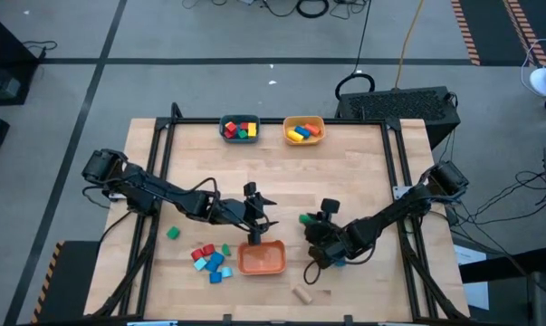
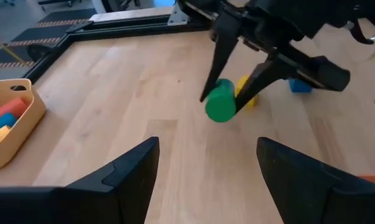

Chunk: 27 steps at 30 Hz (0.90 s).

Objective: Sort blocks by size
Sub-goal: Put the green cylindrical block into the yellow bin

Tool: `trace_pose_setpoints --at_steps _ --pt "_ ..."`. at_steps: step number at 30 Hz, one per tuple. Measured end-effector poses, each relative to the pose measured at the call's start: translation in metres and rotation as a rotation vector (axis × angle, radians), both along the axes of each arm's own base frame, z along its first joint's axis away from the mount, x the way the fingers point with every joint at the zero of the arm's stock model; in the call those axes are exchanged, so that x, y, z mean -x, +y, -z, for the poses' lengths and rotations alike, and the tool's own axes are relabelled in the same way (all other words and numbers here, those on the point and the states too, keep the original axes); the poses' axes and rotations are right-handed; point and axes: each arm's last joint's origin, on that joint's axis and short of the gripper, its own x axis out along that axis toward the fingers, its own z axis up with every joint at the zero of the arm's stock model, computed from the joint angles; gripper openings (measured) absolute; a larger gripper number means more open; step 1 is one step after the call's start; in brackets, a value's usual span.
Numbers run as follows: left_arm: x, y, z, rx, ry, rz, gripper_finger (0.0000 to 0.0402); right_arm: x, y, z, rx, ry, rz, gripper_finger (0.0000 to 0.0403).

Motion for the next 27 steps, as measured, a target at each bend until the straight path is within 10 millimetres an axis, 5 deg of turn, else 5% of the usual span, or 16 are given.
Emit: trace_pose_setpoints --at_steps 15,27 --pt "-0.008 0.027 -0.001 0.047 -0.048 -0.105 0.0272 -0.022 -0.012 -0.01 0.109 -0.068 -0.072 0.0108" --pt "-0.017 0.03 0.01 0.083 -0.076 -0.124 0.0272 -0.029 -0.014 -0.016 0.204 -0.085 -0.107 0.0108"
